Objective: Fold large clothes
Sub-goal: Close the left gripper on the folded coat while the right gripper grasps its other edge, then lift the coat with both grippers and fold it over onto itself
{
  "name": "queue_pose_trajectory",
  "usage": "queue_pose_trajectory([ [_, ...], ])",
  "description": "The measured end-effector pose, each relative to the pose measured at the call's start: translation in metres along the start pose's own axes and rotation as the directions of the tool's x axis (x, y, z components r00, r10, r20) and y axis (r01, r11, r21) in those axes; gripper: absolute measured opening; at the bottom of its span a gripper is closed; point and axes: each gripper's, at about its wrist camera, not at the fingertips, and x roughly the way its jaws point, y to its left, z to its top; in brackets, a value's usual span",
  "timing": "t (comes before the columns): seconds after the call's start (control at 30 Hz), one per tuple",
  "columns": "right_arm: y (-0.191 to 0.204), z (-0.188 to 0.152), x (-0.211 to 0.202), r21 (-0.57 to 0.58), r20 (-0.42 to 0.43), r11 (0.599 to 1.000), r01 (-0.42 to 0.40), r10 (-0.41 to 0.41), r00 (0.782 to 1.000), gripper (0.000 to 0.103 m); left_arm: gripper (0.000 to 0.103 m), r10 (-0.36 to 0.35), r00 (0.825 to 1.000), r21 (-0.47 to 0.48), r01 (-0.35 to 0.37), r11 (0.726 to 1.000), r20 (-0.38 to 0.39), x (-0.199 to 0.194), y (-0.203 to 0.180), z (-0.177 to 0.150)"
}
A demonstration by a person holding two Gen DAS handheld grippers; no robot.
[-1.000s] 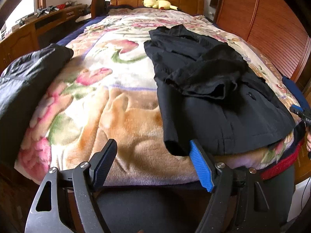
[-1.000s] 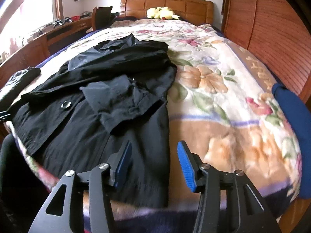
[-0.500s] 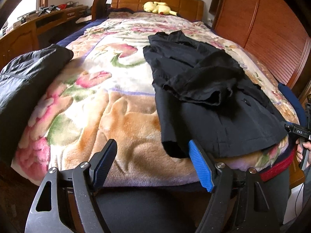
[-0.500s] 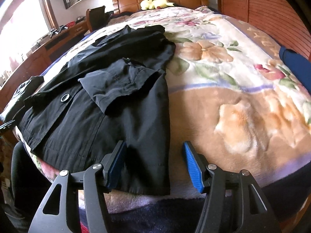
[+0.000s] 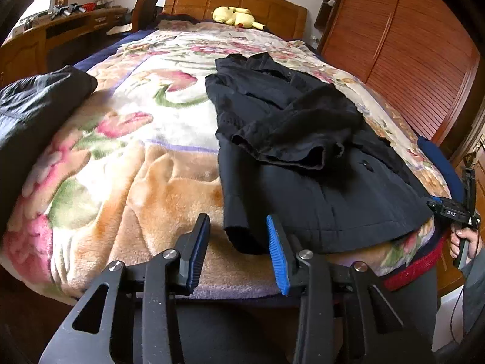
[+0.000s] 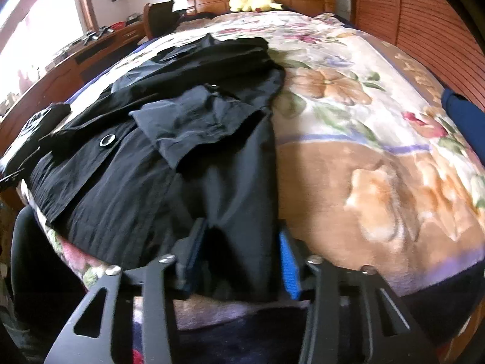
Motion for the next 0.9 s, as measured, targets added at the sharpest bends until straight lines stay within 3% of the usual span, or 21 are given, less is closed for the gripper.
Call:
queue_pose_trajectory([
  [0.1,0.001,0.001,0.001,-0.022,-0.005,1.000,-0.005,0.005,1.000,0.031,0.039,-0.002,1.000,0.002,0.002,1.000,0.001,0.001,0.000,-0.001],
  [0.27,0.003,0.001,0.001,-0.034,0.008,0.998,-0.049,0.049,0.999,0.013,0.008,-0.026,1.000,0.015,0.026,1.000,0.009,0.000,-0.002,-0.003],
  [0.4,0.006,0.004,-0.006,-0.043,0.046,0.998,-0.045,0.047,0.998,0.010,0.005,-0.037,0.997,0.032,0.035,0.999,0.071,-0.018,-0.011,0.006],
  [0.5,0.007,0.011,-0.031,-0.029,0.131,0.998,-0.054,0.057,0.990,0.009,0.005,-0.055,0.989,0.062,0.047,0.997,0.135,-0.042,-0.022,0.019],
  [0.63,0.009,0.023,-0.072,-0.014,0.240,0.995,-0.102,0.102,0.965,0.009,0.005,-0.082,0.971,0.109,0.059,0.992,0.225,-0.080,-0.040,0.036],
  [0.9,0.020,0.024,-0.154,-0.032,0.371,0.992,-0.120,0.123,0.920,0.009,0.005,-0.116,0.937,0.160,0.065,0.985,0.329,-0.145,-0.049,0.051],
])
